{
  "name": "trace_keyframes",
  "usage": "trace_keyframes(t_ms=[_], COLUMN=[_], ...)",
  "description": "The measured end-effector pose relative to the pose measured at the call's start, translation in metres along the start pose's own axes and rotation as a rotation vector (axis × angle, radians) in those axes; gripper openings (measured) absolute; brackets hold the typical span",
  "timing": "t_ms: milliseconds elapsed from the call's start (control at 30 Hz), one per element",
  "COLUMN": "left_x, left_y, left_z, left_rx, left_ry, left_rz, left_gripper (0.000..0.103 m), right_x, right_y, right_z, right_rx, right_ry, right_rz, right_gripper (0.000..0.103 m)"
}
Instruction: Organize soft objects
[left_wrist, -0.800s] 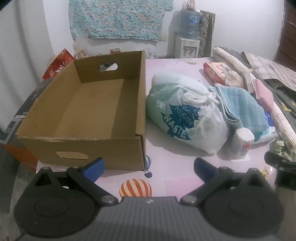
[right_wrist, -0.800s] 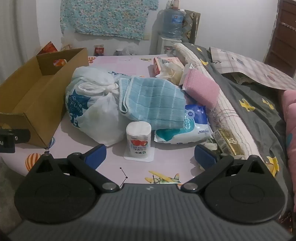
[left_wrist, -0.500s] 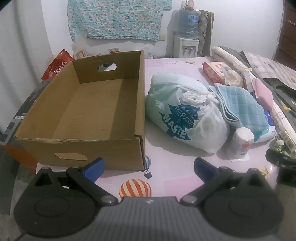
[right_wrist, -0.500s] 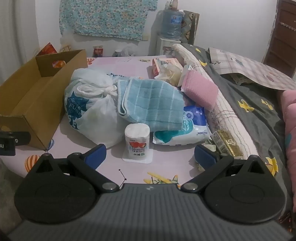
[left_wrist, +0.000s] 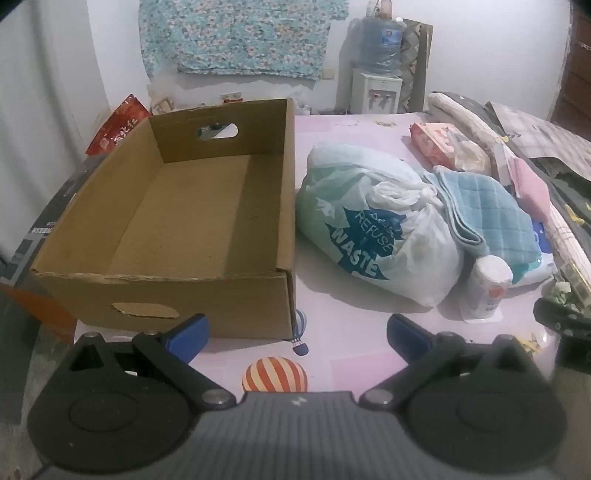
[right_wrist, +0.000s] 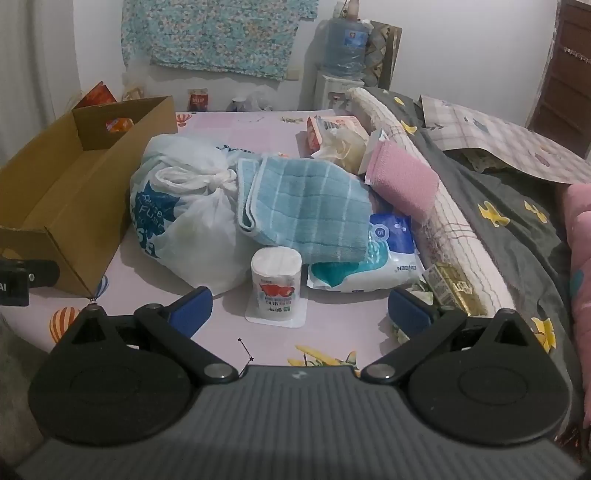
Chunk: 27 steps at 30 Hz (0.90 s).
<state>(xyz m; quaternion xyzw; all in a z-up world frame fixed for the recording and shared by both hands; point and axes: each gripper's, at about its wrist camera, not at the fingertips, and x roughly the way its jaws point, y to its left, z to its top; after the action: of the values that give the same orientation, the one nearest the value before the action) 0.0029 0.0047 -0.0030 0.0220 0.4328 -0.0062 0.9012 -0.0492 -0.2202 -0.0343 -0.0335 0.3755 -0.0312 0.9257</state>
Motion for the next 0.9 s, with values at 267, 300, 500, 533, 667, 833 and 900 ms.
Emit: trace_keyframes(t_ms=[267, 300, 500, 533, 667, 833, 900], left_x=[-0.0002, 0.0, -0.0001, 0.0, -0.0005, -0.0006, -0.0005], left_y=[0.0013, 0.0007, 0.0011, 0.0013, 0.0037, 0.0042, 0.004], left_z=[0.001, 0.0009, 0.0012, 0.0013, 0.0021, 0.0024, 0.0025], left_rx=[0.002, 0.001, 0.001, 0.001, -0.001, 0.0, -0.001], left_ry=[0.002, 0.003, 0.003, 0.002, -0.001, 0.0, 0.001], left_rz=[0.002, 0.001, 0.002, 0.002, 0.003, 0.003, 0.004], left_gripper=[0.103, 0.103, 0.103, 0.103, 0.103, 0.103, 0.103], right_x=[-0.0001, -0.0002, -0.0017, -0.002, -0.0021, -0.0024, -0.0023], right_y=[-0.0006, -0.0001, 0.0, -0.0001, -0.0003, 0.0005, 0.0007], right_z=[0.0012, 0.0014, 0.0029, 0.0029, 0.0031, 0.0041, 0.004], right_rx=[-0.004, -0.006, -0.006, -0.005, -0.007, -0.007, -0.008], right_ry=[-0.001, -0.001, -0.007, -0.008, -0.008, -0.008, -0.008], right_rz=[0.001, 0.001, -0.001, -0.001, -0.001, -0.002, -0.003], right_gripper=[0.102, 0.102, 0.102, 0.102, 0.102, 0.102, 0.102])
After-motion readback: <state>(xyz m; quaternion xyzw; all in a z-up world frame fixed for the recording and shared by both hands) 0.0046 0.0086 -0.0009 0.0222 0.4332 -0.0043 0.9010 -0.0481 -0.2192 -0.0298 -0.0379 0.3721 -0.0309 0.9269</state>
